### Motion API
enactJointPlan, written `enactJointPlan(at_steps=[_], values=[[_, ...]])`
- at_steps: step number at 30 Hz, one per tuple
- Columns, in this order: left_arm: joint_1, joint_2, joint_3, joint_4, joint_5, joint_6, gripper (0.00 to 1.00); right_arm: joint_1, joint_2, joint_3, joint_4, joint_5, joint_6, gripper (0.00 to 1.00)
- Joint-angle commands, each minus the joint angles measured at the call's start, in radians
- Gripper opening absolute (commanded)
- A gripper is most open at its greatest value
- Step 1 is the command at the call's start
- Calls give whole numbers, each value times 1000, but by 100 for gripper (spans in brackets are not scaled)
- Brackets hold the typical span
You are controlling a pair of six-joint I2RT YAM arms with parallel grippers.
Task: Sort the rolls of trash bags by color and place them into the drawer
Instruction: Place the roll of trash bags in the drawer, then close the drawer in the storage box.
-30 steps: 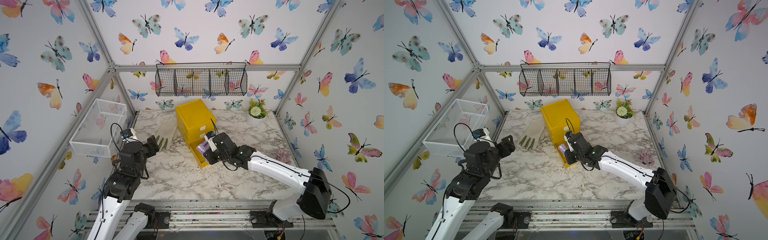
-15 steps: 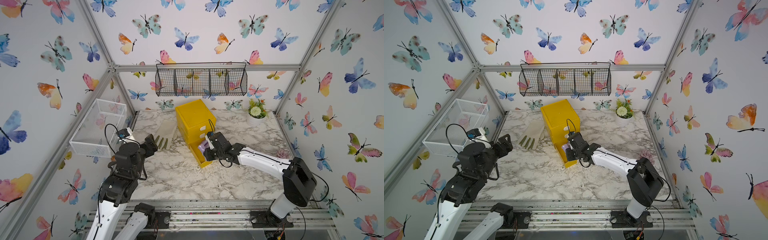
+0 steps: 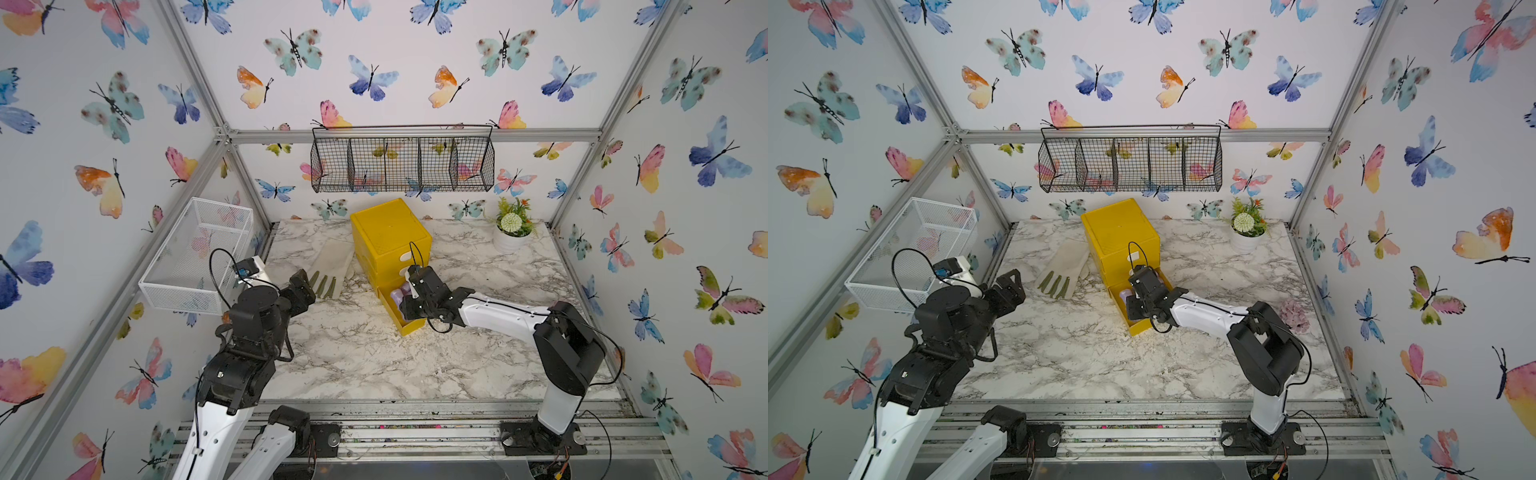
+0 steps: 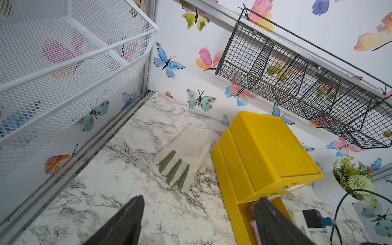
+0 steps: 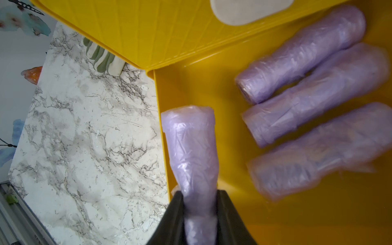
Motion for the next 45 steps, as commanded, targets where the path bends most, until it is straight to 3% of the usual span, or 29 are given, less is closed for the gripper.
enactJointPlan(at_steps=[1,16,26,35,45], values=[[4,-9,-3,-7,-13,13,86,-7,17,42,37,16,14,28],[4,-7,-13,-8,-18,15,86,-16,125,67,70,24,19,30],[4,5,-7,-7,-9,12,86,-17,100,65,57,14,4,47],[4,69,17,20,80,-3,81,-18,-192,-21,14,41,-2,49],[6,459,269,58,347,24,83,-18,-605,-262,-43,102,44,52]])
